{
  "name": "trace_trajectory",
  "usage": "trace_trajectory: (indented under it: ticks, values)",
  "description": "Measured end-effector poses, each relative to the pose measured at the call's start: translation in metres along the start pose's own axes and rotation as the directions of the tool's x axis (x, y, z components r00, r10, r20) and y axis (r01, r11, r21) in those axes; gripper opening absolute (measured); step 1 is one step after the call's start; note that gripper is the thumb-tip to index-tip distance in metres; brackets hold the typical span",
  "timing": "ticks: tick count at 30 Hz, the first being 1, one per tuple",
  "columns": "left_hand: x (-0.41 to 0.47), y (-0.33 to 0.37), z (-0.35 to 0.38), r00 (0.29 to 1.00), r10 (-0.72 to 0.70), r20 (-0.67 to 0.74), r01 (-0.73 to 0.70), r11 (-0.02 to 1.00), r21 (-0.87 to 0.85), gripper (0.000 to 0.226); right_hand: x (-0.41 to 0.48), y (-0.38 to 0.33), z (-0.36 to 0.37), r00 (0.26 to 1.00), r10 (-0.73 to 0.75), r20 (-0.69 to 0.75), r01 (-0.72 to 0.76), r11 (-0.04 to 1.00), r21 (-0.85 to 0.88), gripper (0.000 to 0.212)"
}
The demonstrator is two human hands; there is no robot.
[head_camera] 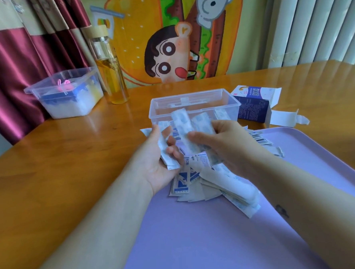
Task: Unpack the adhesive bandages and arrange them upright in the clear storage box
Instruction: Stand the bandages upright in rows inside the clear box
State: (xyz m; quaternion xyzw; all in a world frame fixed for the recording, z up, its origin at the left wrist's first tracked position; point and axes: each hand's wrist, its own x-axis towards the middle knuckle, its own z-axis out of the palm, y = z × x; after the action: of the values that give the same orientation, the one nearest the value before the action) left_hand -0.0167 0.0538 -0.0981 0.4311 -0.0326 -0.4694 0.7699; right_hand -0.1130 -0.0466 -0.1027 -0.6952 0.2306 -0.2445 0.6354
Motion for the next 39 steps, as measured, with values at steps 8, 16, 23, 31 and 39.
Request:
trace_trajectory:
  ticks: [8,16,23,31,39]
  values:
    - [0.000,-0.004,-0.001,0.999,-0.014,0.039,0.011,0.998,0.066,0.019,-0.003,0.001,0.008,0.992,0.077,0.103,-0.085,0.993,0.081,0.034]
    - [0.003,-0.005,0.000,0.999,0.009,0.046,-0.017,0.987,0.160,0.019,-0.001,-0.001,-0.001,0.978,0.190,0.090,-0.209,0.917,0.340,0.024]
    - [-0.004,-0.011,0.001,0.988,-0.002,0.154,-0.065,0.900,0.432,0.057,-0.004,0.000,0.003,0.970,0.195,0.143,-0.235,0.899,0.369,0.025]
    - [-0.002,-0.005,0.002,0.996,-0.012,0.092,-0.004,0.984,0.180,0.027,0.002,-0.001,0.002,0.991,0.128,-0.027,-0.107,0.912,0.397,0.027]
    - [-0.005,-0.001,0.000,0.989,-0.114,0.093,0.105,0.990,0.092,0.015,-0.014,-0.011,0.001,0.923,-0.298,0.245,0.380,0.811,-0.445,0.067]
